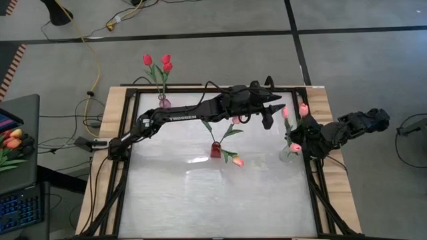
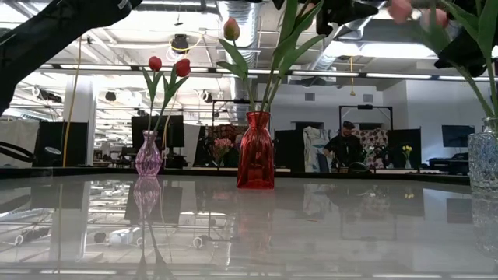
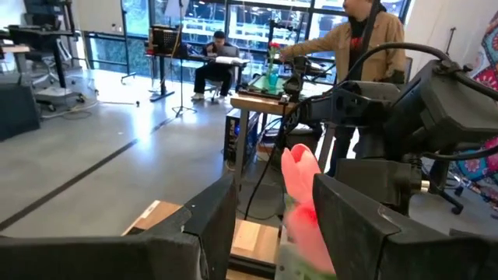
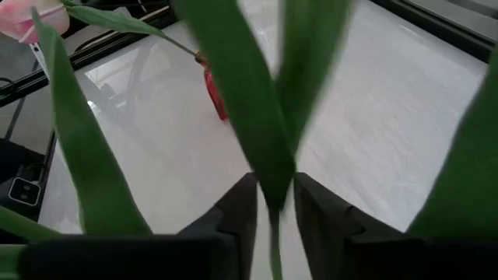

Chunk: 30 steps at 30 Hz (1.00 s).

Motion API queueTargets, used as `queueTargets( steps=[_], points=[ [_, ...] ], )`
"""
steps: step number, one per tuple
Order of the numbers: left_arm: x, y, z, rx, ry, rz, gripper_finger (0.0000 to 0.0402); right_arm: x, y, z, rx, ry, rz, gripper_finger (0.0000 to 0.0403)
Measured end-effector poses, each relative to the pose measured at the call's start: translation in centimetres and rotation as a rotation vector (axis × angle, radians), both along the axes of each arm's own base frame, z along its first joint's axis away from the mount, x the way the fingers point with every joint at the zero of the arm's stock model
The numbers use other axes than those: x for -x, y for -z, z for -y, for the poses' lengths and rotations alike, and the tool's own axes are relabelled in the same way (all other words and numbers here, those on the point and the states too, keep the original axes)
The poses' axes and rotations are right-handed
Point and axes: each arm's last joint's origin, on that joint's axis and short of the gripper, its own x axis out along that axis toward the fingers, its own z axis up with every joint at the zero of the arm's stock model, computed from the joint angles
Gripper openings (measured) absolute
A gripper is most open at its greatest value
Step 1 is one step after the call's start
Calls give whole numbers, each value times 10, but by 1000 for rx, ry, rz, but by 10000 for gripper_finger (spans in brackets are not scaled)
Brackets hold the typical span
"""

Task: Sort flowers into vase by color
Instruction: Put the pink tulip into the transparent vase, then return to Home Position

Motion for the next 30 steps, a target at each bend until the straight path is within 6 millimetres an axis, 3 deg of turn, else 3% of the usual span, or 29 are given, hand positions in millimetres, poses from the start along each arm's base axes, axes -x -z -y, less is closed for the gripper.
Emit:
queueTargets(
  steps=[10, 15, 30],
  points=[
    [0, 3, 0, -14, 13, -30, 160, 0, 0, -1, -28, -41, -9, 187],
    [0, 3, 1, -50, 31, -38, 160, 4, -5, -1, -46, -59, -19, 187],
    [0, 4, 1, -78, 47, -60, 160, 37, -45, 10, -85, -129, -26, 180]
  ],
)
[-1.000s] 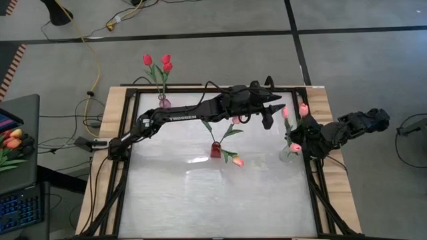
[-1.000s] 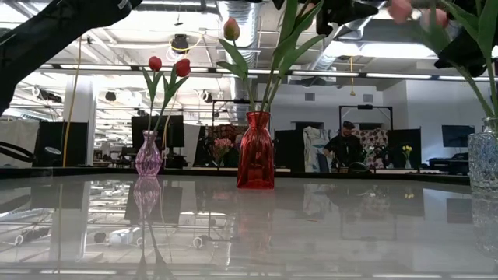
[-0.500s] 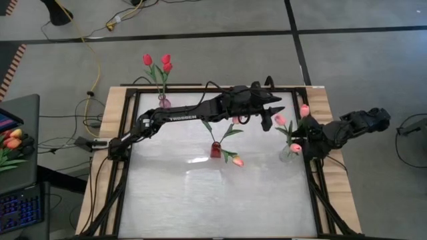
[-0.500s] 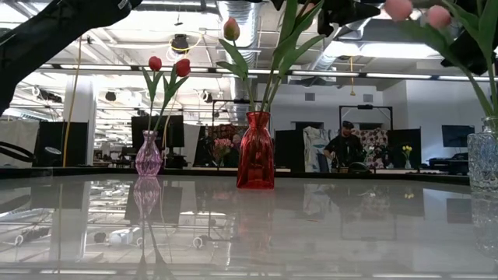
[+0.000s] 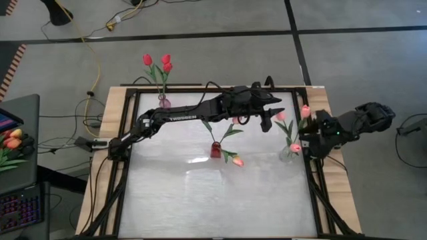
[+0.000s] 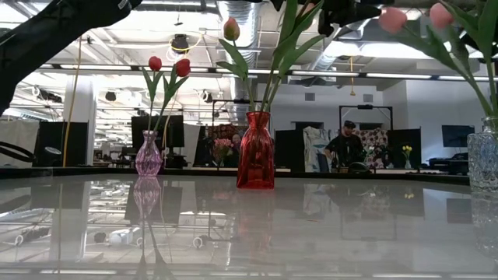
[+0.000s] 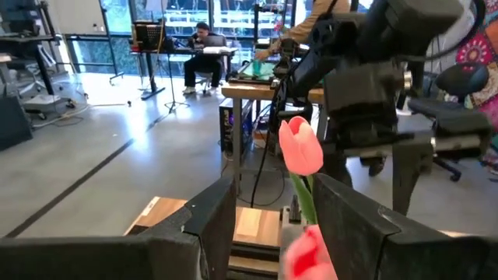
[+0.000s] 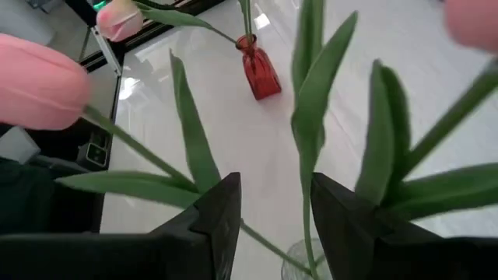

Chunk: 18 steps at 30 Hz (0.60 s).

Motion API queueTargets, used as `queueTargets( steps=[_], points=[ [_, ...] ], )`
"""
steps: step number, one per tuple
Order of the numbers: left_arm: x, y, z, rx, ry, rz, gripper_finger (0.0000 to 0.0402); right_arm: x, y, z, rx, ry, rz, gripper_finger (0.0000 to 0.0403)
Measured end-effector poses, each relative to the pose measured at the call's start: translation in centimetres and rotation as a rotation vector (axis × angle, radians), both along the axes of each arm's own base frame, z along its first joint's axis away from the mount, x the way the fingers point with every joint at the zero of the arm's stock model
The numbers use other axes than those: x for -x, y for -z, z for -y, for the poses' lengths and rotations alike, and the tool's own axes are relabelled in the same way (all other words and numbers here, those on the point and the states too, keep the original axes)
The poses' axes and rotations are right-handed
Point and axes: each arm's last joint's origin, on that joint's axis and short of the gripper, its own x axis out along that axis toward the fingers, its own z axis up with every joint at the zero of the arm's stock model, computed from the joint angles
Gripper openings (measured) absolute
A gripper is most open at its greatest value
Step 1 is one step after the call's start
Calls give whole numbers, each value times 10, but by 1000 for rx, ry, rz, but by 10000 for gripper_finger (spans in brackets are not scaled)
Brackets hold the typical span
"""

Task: Sort flowers into vase by color
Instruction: Return to Home Position

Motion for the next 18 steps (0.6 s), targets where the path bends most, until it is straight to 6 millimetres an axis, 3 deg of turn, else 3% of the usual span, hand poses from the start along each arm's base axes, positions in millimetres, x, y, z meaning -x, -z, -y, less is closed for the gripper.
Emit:
queueTargets(
  steps=[3, 7, 18],
  points=[
    [3, -5, 0, -23, 1, -4, 160, 6, -9, 2, -14, -8, 24, 180],
    [15, -28, 2, -50, 1, 15, 160, 13, -19, 5, -15, -17, 60, 180],
    [75, -86, 10, -44, 4, -109, 160, 35, -53, 14, -60, -9, 217, 180]
  ],
)
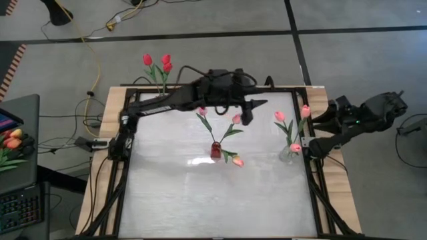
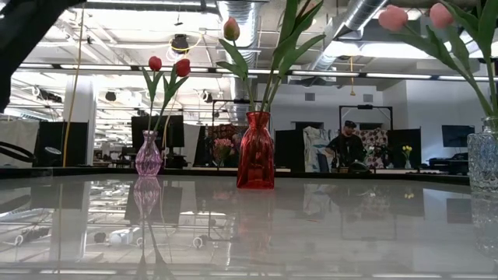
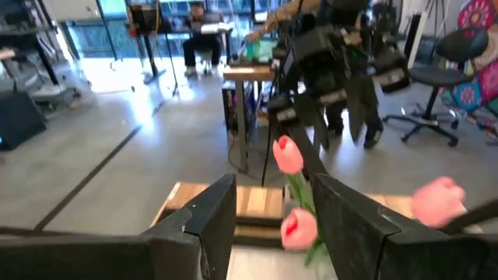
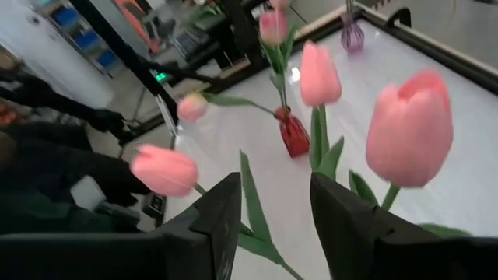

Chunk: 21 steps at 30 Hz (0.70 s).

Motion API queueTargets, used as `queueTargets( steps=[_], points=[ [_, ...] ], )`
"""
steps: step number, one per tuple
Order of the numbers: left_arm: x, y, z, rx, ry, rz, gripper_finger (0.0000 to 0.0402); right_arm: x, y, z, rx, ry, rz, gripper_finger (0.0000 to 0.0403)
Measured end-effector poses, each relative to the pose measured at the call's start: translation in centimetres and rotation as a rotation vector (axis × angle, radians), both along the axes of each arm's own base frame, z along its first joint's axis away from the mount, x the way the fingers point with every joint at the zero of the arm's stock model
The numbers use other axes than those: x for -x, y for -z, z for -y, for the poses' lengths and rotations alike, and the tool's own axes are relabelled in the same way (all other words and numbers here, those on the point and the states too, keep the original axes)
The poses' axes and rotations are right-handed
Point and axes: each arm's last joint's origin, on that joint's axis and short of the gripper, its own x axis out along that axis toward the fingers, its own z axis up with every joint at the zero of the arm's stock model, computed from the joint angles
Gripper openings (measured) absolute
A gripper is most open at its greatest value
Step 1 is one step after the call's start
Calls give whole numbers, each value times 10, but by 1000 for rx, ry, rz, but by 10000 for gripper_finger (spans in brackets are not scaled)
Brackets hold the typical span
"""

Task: Sort flowers into vase by color
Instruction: Return to Home Position

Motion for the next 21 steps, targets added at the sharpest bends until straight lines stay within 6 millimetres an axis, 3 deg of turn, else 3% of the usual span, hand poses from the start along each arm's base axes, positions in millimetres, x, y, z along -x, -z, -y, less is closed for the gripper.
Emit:
queueTargets(
  steps=[6, 13, 21],
  points=[
    [40, -28, 5, 5, 1, -71, 160, 9, -13, 4, -13, -3, 72, 179],
    [78, -53, 9, -8, -23, -97, 160, 10, -21, 5, 147, -18, 165, 176],
    [83, -47, 24, -11, -32, -192, 154, 24, -5, 10, 183, -32, 207, 127]
  ],
)
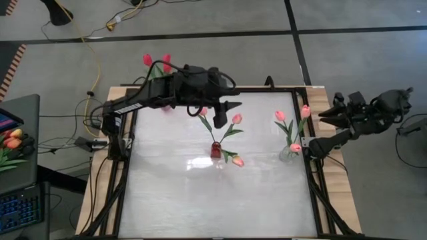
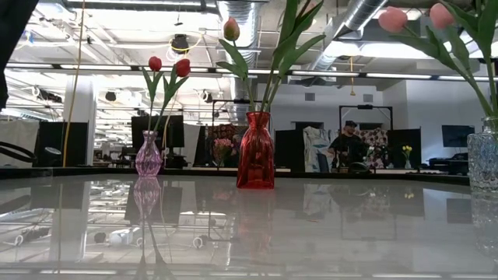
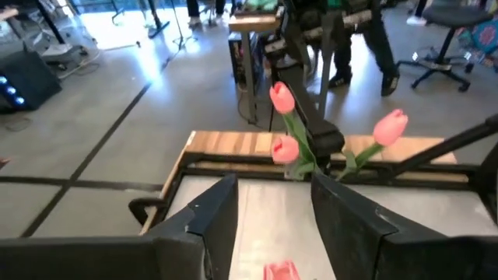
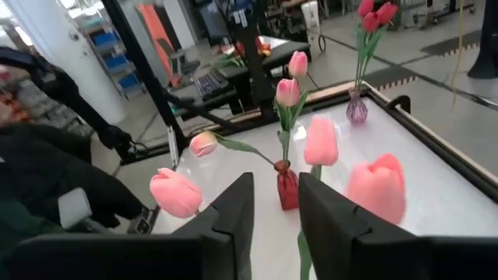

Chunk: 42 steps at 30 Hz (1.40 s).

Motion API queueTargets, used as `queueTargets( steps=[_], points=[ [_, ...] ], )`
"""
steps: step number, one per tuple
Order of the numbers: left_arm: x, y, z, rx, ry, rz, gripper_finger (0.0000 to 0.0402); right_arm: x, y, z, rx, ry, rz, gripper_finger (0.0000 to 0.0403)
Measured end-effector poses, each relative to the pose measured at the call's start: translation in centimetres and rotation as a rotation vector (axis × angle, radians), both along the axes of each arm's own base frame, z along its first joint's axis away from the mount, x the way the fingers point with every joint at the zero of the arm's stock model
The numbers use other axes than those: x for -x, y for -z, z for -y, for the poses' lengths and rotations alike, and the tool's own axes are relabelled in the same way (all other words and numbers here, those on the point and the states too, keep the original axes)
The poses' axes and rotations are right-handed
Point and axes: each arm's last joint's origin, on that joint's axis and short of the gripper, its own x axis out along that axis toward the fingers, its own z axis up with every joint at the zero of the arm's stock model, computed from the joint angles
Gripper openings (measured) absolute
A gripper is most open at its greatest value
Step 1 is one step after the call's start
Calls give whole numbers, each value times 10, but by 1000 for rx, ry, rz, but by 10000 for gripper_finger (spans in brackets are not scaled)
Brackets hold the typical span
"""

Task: Sort flowers into vase by color
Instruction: Return to Home Position

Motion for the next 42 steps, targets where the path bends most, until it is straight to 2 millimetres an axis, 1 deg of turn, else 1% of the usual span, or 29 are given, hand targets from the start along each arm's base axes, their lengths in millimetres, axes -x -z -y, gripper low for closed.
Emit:
queueTargets(
  steps=[3, 6, 7, 10, 12, 14, 15, 19, 23, 26, 28, 31, 34, 38, 42],
  points=[
    [1, 1, 5, -10, -1, -21, 135, 14, 9, 5, -32, 1, 66, 103],
    [8, -2, 7, -24, 6, -29, 111, 26, 20, 9, -60, 18, 143, 78],
    [12, -4, 7, -29, 9, -23, 102, 26, 24, 8, -56, 25, 150, 68],
    [23, 0, 3, -10, 11, -19, 74, 19, 32, 2, -17, 25, 85, 33],
    [30, 8, 1, 18, 24, -11, 56, 11, 35, -4, -4, -10, 71, 16],
    [40, 18, -2, 33, 28, 23, 39, 3, 41, -8, 18, -31, 46, 17],
    [47, 22, -2, 37, 27, 67, 31, -1, 45, -11, 21, -36, 19, 19],
    [76, 45, -2, 74, -2, 231, 6, -4, 53, -13, 6, -11, -7, 26],
    [101, 77, -5, 135, -39, 335, 2, -4, 55, -15, -8, -7, -18, 16],
    [116, 89, -7, 180, -56, 391, 1, -4, 57, -16, -12, 23, -43, 16],
    [124, 96, -8, 198, -70, 388, 0, -3, 59, -17, -10, 44, -67, 16],
    [132, 99, -9, 199, -78, 388, 0, -6, 63, -18, -40, 73, -85, 16],
    [138, 96, -10, 177, -85, 402, 0, -12, 69, -21, -62, 56, -116, 16],
    [140, 94, -14, 163, -96, 414, 0, -24, 85, -25, -102, 33, -199, 16],
    [140, 94, -15, 170, -85, 416, 0, -27, 92, -27, -179, -9, -255, 16]
  ],
)
